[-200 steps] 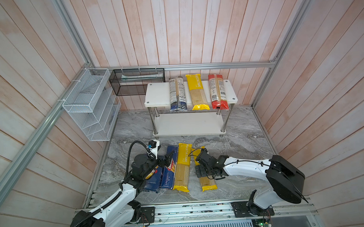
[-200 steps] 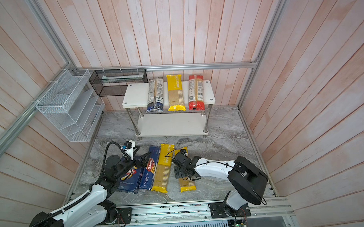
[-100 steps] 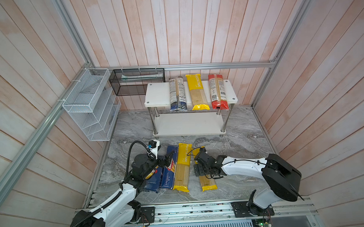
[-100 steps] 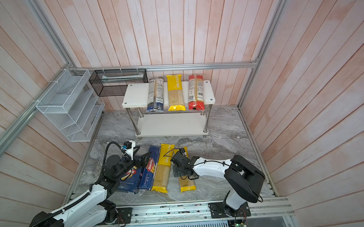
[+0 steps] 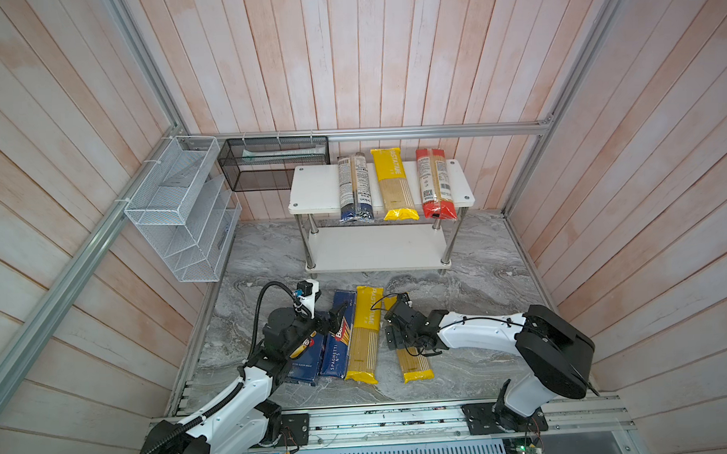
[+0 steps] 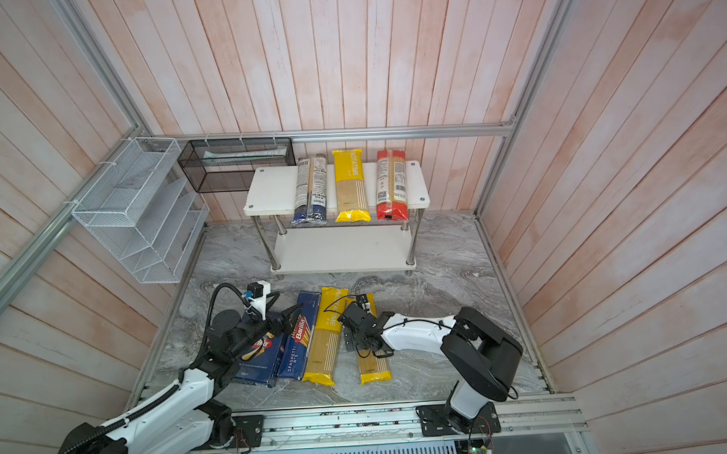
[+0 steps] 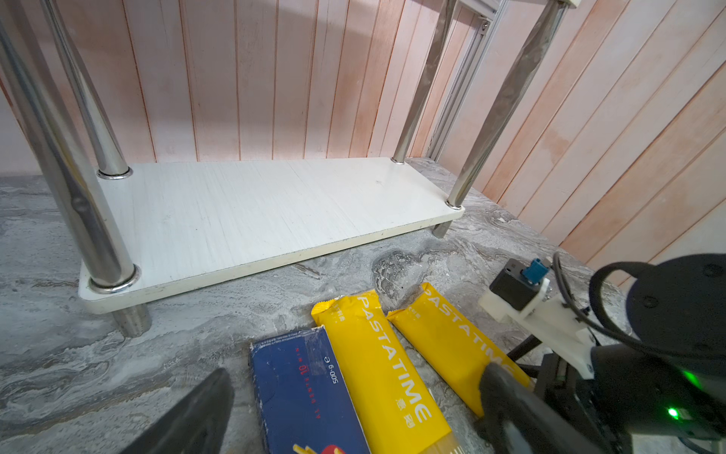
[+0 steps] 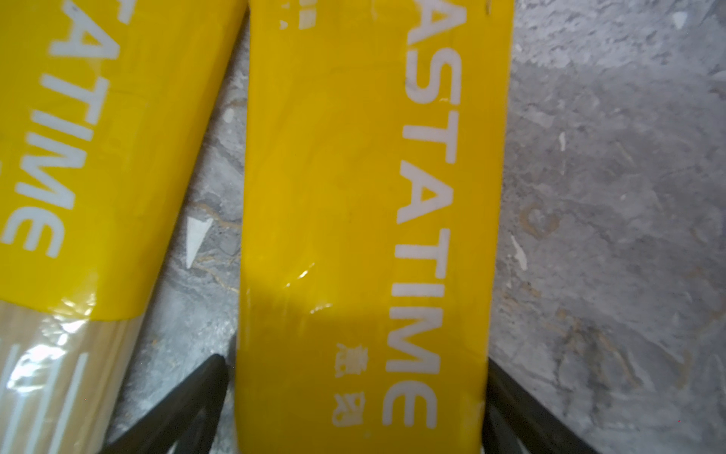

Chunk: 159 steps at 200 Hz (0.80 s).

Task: Place and organize the pasta boxes and bags onto the shelf
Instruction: 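Close the right gripper on the yellow PASTATIME bag's end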

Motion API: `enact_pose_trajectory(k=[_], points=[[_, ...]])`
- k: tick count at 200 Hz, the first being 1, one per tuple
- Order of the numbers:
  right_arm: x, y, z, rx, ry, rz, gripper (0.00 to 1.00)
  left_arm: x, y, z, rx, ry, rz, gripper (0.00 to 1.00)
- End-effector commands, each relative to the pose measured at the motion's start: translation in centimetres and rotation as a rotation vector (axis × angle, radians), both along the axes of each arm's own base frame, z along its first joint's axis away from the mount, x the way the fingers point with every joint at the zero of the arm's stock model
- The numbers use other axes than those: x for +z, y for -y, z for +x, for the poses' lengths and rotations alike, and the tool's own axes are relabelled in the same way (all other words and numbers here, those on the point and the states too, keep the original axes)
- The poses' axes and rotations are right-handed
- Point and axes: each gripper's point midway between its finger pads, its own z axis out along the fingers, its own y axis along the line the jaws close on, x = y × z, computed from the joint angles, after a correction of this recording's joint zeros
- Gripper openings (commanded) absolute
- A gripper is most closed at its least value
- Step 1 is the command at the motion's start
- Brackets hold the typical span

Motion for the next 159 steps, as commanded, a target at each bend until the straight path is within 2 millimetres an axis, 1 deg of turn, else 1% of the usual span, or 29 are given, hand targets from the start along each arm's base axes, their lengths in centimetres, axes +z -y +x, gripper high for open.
enact_pose_trajectory(k=[1, 30, 43, 58, 78, 110, 120, 136, 151, 159], points=[[-3.3, 1.0, -3.1, 0.013, -0.154, -0.008, 0.91, 0.8, 0.3, 0.1, -0.011, 0.027, -0.005, 1.0], [-2.5, 1.2, -2.9, 0.003, -0.13, -0.001, 0.83, 0.8, 0.3, 0.1, -0.015, 0.026, -0.007, 1.0], [-2.5, 1.3, -2.9, -0.002, -0.129, 0.006, 0.79, 0.8, 0.4, 0.0, -0.017, 0.028, -0.008, 1.0], [-2.5, 1.3, -2.9, -0.007, -0.129, 0.019, 0.76, 0.8, 0.3, 0.0, -0.015, 0.027, -0.008, 1.0], [-2.5, 1.0, -2.9, -0.013, -0.128, 0.042, 0.72, 0.9, 0.3, 0.1, -0.01, 0.024, -0.01, 1.0], [-2.3, 0.6, -2.8, -0.017, -0.121, 0.078, 0.62, 0.8, -0.3, 0.5, 0.032, 0.013, -0.008, 1.0], [-2.2, 0.2, -2.9, -0.007, -0.123, 0.094, 0.61, 0.8, -0.3, 0.5, 0.03, 0.011, -0.014, 1.0], [-2.2, 0.0, -2.8, -0.005, -0.124, 0.102, 0.53, 1.0, -0.3, 0.3, 0.028, 0.02, -0.02, 1.0], [-2.0, 0.1, -2.8, -0.006, -0.121, 0.101, 0.51, 1.1, -0.5, 0.3, 0.039, 0.024, -0.022, 1.0], [-1.9, 0.1, -2.7, -0.006, -0.115, 0.106, 0.48, 1.1, -0.6, 0.4, 0.048, 0.026, -0.02, 1.0]])
